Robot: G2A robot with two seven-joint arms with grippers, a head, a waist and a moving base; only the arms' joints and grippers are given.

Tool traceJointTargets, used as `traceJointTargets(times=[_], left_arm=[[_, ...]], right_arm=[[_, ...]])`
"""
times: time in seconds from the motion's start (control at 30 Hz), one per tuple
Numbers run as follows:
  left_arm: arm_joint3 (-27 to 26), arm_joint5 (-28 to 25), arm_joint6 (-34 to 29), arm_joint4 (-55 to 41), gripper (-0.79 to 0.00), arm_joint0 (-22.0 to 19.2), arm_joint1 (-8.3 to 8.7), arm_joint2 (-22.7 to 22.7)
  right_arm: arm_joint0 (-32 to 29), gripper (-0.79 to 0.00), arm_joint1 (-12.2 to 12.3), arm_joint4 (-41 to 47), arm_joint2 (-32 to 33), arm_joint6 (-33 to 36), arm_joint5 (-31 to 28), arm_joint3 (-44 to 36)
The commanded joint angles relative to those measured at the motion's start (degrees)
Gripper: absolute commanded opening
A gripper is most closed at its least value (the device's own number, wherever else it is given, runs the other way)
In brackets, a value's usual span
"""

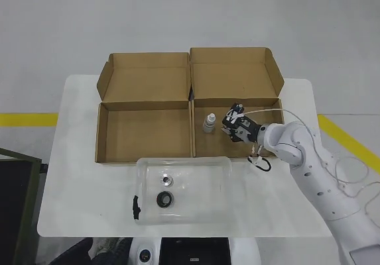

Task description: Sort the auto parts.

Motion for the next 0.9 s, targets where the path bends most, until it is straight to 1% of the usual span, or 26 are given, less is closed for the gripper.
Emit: traceJointTargets(times=[0.0,0.13,0.2,0.27,0.33,0.47,0.6,0.67,0.7,0.87], left_arm=[[0.00,0.00,0.00,0.00,0.000,0.00,0.00,0.00],[0.00,0.00,0.00,0.00,0.000,0.00,0.00,0.00],[0.00,0.00,0.00,0.00,0.000,0.00,0.00,0.00],[0.00,0.00,0.00,0.00,0.000,0.00,0.00,0.00],[0.00,0.00,0.00,0.00,0.000,0.00,0.00,0.00],[0.00,0.00,0.00,0.00,0.000,0.00,0.00,0.00],[0.00,0.00,0.00,0.00,0.000,0.00,0.00,0.00],[0.00,0.00,0.00,0.00,0.000,0.00,0.00,0.00],[0.00,0.00,0.00,0.00,0.000,0.00,0.00,0.00],[0.00,0.00,0.00,0.00,0.000,0.00,0.00,0.00]], right_arm=[[0.25,-0.526,-0.14,-0.11,-0.48,0.09,0.16,0.29],[0.73,-0.511,-0.34,-0.06,-0.99,-0.08,0.24,1.12],[0.71,-0.486,-0.38,-0.08,-1.12,-0.24,0.19,0.76],[0.62,-0.437,-0.29,-0.11,-0.56,-0.72,0.31,0.22],[0.39,-0.428,-0.06,-0.57,0.24,-1.06,-0.23,-0.92],[-1.62,-0.413,0.78,-2.17,2.92,-0.35,-0.91,-6.98],[-5.06,-0.394,1.86,-3.45,6.73,0.43,-1.82,-15.33],[-6.45,-0.376,2.19,-3.62,7.96,0.64,-2.23,-18.57],[-7.42,-0.354,2.41,-3.63,8.75,0.64,-2.65,-20.87],[-10.06,-0.305,2.75,-4.02,9.15,0.70,-3.38,-27.88]])
